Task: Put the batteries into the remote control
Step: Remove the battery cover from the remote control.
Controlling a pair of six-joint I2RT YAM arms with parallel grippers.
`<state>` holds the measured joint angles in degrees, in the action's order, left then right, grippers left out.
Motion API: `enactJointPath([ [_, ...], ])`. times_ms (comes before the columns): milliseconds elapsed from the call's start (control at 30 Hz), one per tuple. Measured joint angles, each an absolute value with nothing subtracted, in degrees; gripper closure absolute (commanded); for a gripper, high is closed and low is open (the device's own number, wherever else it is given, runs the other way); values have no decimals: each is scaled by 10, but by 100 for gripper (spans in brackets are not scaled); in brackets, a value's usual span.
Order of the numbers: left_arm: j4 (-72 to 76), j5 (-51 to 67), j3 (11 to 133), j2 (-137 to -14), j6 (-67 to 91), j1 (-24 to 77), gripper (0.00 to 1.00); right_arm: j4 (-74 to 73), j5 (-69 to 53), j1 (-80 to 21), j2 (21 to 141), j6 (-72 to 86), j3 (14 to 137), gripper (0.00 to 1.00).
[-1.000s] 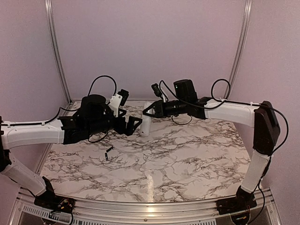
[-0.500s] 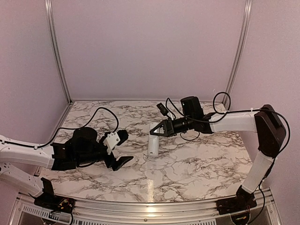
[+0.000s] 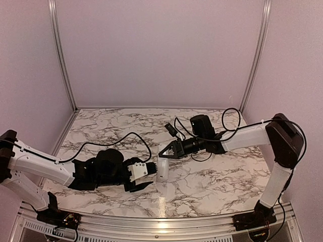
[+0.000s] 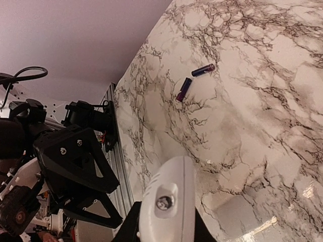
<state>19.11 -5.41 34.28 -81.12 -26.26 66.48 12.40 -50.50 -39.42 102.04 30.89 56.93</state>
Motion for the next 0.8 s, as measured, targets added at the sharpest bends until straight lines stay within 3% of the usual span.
enactJointPath([
  [233, 198, -50, 370, -842, -288, 680, 45, 163, -505, -409, 1042, 334, 550, 100],
  [800, 203, -44, 406, -912, -300, 693, 47, 210, -503, -423, 1060, 373, 522, 100],
])
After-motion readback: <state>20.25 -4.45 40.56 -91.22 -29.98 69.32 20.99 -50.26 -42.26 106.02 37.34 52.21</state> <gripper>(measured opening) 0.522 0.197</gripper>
